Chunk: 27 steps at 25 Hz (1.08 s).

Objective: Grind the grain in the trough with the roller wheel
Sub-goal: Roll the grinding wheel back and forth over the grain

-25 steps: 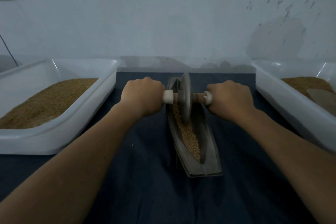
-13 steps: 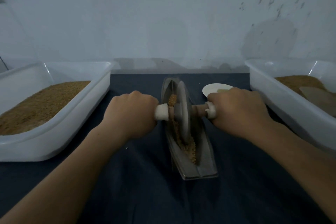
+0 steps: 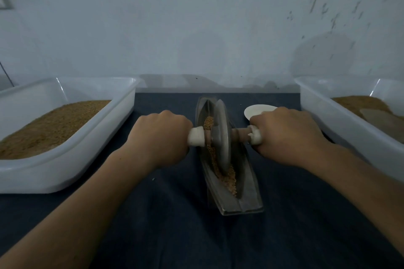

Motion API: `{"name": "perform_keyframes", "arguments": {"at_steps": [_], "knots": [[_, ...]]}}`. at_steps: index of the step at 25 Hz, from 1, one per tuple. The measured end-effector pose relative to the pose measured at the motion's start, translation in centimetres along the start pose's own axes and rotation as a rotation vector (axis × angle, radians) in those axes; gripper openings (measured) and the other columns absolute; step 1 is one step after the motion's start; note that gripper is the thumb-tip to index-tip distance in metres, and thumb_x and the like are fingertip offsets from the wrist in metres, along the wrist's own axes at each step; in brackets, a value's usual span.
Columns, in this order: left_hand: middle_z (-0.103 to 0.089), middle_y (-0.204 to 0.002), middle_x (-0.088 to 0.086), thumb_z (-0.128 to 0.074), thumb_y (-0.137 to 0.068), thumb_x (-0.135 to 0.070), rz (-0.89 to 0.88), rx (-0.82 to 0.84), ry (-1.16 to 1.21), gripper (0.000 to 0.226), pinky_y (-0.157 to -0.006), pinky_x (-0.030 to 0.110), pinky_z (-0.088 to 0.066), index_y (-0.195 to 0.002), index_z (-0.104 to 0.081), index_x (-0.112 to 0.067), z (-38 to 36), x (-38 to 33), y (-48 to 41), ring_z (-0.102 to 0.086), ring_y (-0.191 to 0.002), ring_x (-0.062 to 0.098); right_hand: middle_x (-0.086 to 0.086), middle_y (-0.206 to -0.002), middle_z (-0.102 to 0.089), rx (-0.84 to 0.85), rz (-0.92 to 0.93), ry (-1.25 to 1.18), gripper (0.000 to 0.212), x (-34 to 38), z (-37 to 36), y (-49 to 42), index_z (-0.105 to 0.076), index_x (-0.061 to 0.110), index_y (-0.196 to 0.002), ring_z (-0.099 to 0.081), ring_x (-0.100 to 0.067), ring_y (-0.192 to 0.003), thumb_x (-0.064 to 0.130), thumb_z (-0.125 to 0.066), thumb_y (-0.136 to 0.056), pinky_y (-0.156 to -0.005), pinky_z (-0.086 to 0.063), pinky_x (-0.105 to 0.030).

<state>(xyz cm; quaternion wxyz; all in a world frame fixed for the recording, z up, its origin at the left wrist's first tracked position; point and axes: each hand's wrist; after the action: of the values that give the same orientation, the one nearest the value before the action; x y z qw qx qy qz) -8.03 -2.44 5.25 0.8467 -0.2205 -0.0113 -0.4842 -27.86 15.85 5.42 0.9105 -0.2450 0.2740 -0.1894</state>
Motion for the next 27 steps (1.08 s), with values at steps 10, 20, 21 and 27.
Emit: {"name": "perform_keyframes", "arguments": {"at_steps": [10,20,21,27], "knots": [[-0.045,-0.074,-0.007,-0.063,-0.084,-0.035,0.039,0.095,-0.003,0.009,-0.059,0.034,-0.038,-0.092,-0.060,-0.031,0.4,0.2,-4.0,-0.050,-0.068,0.019,0.010,-0.071,-0.047,0.193,-0.103,-0.220,0.029,-0.2,-2.3,-3.8,-0.039,0.029,-0.069,-0.044,-0.014,-0.060,0.045,-0.056,-0.086,-0.052,-0.028,-0.027],[-0.049,-0.076,-0.006,-0.059,-0.085,-0.039,0.063,0.039,-0.023,0.008,-0.058,0.034,-0.037,-0.091,-0.061,-0.033,-0.3,-0.1,-3.8,-0.049,-0.066,0.019,0.009,-0.069,-0.045,0.168,-0.110,-0.211,0.034,0.1,-2.4,-3.7,-0.035,0.030,-0.068,-0.040,-0.015,-0.057,0.044,-0.060,-0.085,-0.052,-0.028,-0.027],[-0.050,-0.078,-0.005,-0.059,-0.087,-0.037,0.084,0.043,-0.035,0.010,-0.059,0.035,-0.038,-0.093,-0.062,-0.030,-0.3,-0.1,-4.7,-0.050,-0.068,0.021,0.007,-0.072,-0.048,0.203,-0.123,-0.252,0.033,0.2,-2.7,-4.8,-0.037,0.030,-0.069,-0.044,-0.018,-0.062,0.042,-0.063,-0.086,-0.056,-0.031,-0.030],[-0.034,-0.063,-0.012,-0.066,-0.078,-0.043,-0.052,-0.100,-0.055,0.021,-0.048,0.027,-0.027,-0.074,-0.047,-0.034,0.1,-0.4,-0.2,-0.039,-0.054,0.015,0.010,-0.066,-0.045,0.074,-0.042,-0.164,0.034,-0.4,-1.5,-0.4,-0.028,0.033,-0.066,-0.029,-0.002,-0.052,0.050,-0.053,-0.081,-0.045,-0.017,-0.023]]}}
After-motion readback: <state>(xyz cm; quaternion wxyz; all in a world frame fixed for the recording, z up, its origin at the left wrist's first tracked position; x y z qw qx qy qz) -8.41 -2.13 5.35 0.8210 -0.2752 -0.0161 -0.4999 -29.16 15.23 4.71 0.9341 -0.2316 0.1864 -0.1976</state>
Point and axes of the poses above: each hand's wrist, its own y-axis away from the middle knuckle, its own z-axis out of the back of the hand, x = y × z
